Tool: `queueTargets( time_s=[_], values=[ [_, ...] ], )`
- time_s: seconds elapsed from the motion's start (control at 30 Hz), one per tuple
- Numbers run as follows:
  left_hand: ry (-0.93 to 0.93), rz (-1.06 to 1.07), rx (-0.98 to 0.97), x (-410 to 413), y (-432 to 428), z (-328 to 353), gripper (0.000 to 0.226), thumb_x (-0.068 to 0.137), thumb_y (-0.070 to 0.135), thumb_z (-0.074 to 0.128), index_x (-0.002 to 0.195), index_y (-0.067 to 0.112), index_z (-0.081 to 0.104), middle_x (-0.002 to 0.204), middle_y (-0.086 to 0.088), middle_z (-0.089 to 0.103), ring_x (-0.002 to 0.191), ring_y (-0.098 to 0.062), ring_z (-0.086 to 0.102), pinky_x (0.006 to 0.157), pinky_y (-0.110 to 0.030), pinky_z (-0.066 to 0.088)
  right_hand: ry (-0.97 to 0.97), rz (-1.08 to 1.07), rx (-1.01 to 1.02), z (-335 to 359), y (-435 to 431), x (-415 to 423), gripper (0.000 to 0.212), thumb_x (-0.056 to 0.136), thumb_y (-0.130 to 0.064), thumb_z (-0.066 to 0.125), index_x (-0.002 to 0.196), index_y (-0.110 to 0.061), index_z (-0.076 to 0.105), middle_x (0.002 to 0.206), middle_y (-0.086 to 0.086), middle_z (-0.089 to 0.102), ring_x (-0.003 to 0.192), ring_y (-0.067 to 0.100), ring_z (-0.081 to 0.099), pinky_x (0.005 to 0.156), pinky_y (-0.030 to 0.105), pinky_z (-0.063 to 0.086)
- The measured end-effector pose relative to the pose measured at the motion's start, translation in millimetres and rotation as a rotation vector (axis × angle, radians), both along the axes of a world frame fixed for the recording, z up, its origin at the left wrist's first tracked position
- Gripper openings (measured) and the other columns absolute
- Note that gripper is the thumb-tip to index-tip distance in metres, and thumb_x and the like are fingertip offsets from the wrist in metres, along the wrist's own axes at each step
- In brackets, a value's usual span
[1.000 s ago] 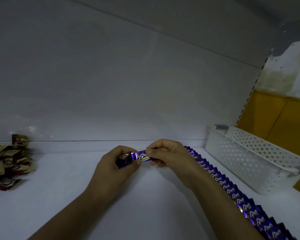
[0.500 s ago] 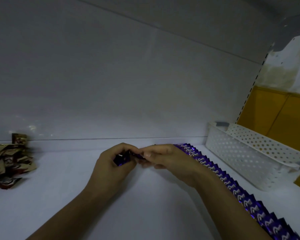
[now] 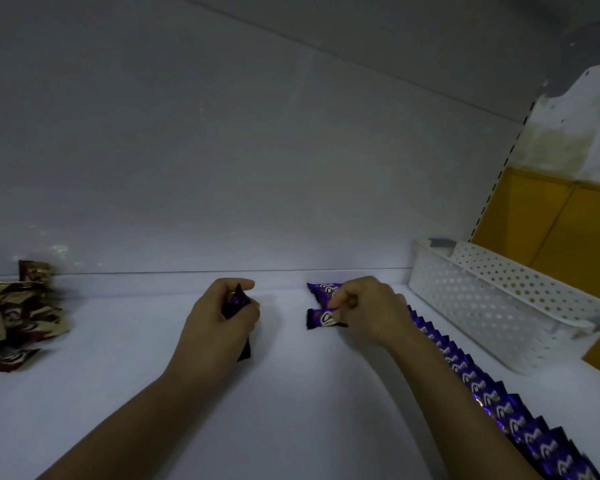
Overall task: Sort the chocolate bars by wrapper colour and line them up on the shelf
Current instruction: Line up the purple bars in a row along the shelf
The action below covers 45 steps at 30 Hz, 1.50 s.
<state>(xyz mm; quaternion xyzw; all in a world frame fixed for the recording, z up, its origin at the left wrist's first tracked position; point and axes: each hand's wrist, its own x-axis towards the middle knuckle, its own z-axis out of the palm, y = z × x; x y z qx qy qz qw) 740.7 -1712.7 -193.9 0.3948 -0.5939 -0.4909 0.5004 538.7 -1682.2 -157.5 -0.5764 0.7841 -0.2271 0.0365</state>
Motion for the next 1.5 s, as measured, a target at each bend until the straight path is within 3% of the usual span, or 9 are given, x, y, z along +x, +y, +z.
queueTargets(
  time_s=[0.1, 0.33, 0.47, 0.6, 0.9, 1.0, 1.1, 1.2, 1.5],
  values=[
    [-0.016, -0.007, -0.004, -0.1, 0.5, -0.1, 0.022, 0.092, 0.012, 0.057, 0.100, 0.031, 0.059, 0.094, -0.001, 0.062, 0.079, -0.021, 0.060, 0.062, -0.023, 0.045, 0.127, -0.096, -0.022, 0.3, 3.4, -10.9, 0.020, 0.085, -0.023, 0.065, 0.073, -0.037, 0.058, 0.094, -0.013, 0.066, 0.099, 0.012, 0.059, 0.097, 0.032, 0.031],
    [0.026, -0.009, 0.031, 0.1, 2.2, -0.3, 0.019, 0.092, 0.013, 0.058, 0.102, 0.029, 0.059, 0.095, -0.001, 0.063, 0.075, -0.015, 0.062, 0.060, -0.018, 0.045, 0.273, -0.132, -0.108, -8.4, 0.7, -17.1, 0.028, 0.089, -0.011, 0.053, 0.094, -0.035, 0.066, 0.101, -0.010, 0.067, 0.101, 0.016, 0.056, 0.091, 0.031, 0.026],
    [0.019, -0.003, 0.030, 1.8, 2.4, -0.9, 0.019, 0.092, 0.014, 0.059, 0.103, 0.030, 0.059, 0.096, 0.001, 0.063, 0.073, -0.011, 0.063, 0.058, -0.016, 0.044, 0.306, -0.160, -0.138, -12.8, -2.7, -14.8, 0.024, 0.091, -0.023, 0.056, 0.111, -0.034, 0.064, 0.110, -0.005, 0.065, 0.108, 0.018, 0.053, 0.094, 0.033, 0.030],
    [0.020, -0.006, 0.028, 0.2, 0.7, -0.2, 0.019, 0.092, 0.015, 0.059, 0.103, 0.030, 0.060, 0.098, 0.001, 0.063, 0.071, -0.008, 0.064, 0.058, -0.015, 0.043, 0.281, -0.173, -0.143, -15.1, -3.8, -13.5, 0.022, 0.090, -0.033, 0.058, 0.112, -0.031, 0.064, 0.109, -0.005, 0.066, 0.107, 0.017, 0.055, 0.095, 0.033, 0.030],
    [0.016, -0.001, 0.031, -0.1, -0.5, -0.6, 0.019, 0.092, 0.017, 0.059, 0.105, 0.029, 0.060, 0.099, 0.001, 0.063, 0.071, -0.008, 0.064, 0.058, -0.015, 0.043, 0.217, -0.125, -0.100, -19.6, -4.6, -12.2, 0.025, 0.088, -0.019, 0.059, 0.108, -0.030, 0.067, 0.112, -0.004, 0.066, 0.103, 0.018, 0.059, 0.088, 0.026, 0.038],
    [0.025, -0.004, 0.041, 0.3, -1.0, -0.4, 0.018, 0.092, 0.017, 0.059, 0.105, 0.029, 0.061, 0.098, 0.001, 0.063, 0.071, -0.008, 0.063, 0.056, -0.016, 0.043, 0.225, -0.129, -0.118, -20.0, -6.1, -9.9, 0.030, 0.084, -0.013, 0.056, 0.107, -0.030, 0.065, 0.107, -0.004, 0.065, 0.101, 0.019, 0.058, 0.080, 0.027, 0.033],
    [0.022, -0.006, 0.041, 0.7, -2.3, -1.6, 0.017, 0.092, 0.017, 0.060, 0.103, 0.029, 0.062, 0.098, 0.000, 0.062, 0.068, -0.006, 0.063, 0.053, -0.014, 0.043, 0.240, -0.106, -0.213, -23.1, -9.3, -2.0, 0.022, 0.085, -0.029, 0.057, 0.107, -0.024, 0.059, 0.103, -0.002, 0.061, 0.099, 0.020, 0.053, 0.078, 0.030, 0.030],
    [0.012, -0.009, 0.031, -0.1, -2.7, -2.4, 0.016, 0.092, 0.017, 0.060, 0.103, 0.029, 0.062, 0.097, 0.000, 0.063, 0.063, -0.003, 0.063, 0.051, -0.009, 0.042, 0.288, -0.079, -0.228, -30.3, -13.3, 4.1, 0.037, 0.084, -0.048, 0.058, 0.109, -0.021, 0.054, 0.103, -0.001, 0.057, 0.099, 0.019, 0.051, 0.084, 0.033, 0.036],
    [0.018, -0.004, 0.027, 0.1, -3.0, -3.9, 0.016, 0.091, 0.017, 0.061, 0.102, 0.029, 0.062, 0.096, 0.001, 0.063, 0.060, 0.001, 0.063, 0.051, -0.009, 0.042, 0.253, -0.089, -0.218, -36.2, -14.3, -2.9, 0.037, 0.084, -0.045, 0.059, 0.109, -0.019, 0.054, 0.107, 0.002, 0.058, 0.101, 0.021, 0.051, 0.088, 0.033, 0.037]
  ],
)
